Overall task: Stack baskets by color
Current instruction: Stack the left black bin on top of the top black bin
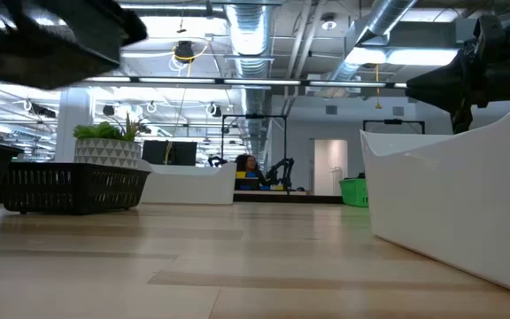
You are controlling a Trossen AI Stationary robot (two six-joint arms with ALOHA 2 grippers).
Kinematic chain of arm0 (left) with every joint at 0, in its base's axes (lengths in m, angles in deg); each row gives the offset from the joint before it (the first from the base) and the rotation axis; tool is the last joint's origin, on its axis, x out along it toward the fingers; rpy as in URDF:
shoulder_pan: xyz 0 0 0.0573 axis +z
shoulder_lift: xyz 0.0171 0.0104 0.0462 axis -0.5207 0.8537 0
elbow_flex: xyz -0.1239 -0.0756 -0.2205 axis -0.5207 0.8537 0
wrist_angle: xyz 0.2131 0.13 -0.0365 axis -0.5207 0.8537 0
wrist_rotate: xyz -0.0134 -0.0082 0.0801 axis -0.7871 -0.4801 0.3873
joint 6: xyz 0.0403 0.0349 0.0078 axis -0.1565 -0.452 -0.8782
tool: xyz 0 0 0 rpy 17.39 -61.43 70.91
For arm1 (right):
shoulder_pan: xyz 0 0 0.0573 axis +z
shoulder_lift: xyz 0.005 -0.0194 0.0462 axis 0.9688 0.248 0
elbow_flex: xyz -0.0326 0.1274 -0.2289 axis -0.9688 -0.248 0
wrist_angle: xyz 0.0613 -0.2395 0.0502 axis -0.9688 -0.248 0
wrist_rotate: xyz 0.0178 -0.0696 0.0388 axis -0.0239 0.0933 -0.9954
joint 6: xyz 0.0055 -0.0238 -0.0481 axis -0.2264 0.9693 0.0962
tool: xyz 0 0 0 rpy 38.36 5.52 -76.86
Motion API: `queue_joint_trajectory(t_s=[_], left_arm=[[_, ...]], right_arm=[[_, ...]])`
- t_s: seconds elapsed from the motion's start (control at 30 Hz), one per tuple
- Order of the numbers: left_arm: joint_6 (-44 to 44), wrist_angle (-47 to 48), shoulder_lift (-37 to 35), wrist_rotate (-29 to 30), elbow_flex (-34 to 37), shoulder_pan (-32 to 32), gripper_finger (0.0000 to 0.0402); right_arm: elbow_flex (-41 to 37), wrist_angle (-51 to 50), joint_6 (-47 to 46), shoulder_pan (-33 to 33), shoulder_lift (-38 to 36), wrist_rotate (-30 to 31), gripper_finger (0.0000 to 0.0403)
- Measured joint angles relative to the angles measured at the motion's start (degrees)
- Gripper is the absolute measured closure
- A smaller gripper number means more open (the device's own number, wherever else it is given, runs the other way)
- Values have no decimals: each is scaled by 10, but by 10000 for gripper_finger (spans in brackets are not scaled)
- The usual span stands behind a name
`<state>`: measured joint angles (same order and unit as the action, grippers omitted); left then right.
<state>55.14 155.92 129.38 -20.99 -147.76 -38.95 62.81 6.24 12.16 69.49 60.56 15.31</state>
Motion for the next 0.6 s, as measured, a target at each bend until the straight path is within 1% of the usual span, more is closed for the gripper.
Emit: queue_joint_trajectory(t_s=[0.1, 0.27, 0.37, 0.5, 0.6], left_arm=[[-86, 3, 0, 27, -1, 69, 401], [-203, 18, 8, 30, -1, 179, 401], [-263, 19, 18, 29, -1, 229, 401], [-304, 26, 43, 14, -1, 265, 401], [-319, 45, 72, -2, -1, 269, 401]], right_arm=[[0, 0, 0, 0, 0, 0, 298], [0, 0, 0, 0, 0, 0, 298], [0, 0, 0, 0, 0, 0, 298], [0, 0, 0, 0, 3, 0, 298], [0, 0, 0, 0, 12, 0, 298]])
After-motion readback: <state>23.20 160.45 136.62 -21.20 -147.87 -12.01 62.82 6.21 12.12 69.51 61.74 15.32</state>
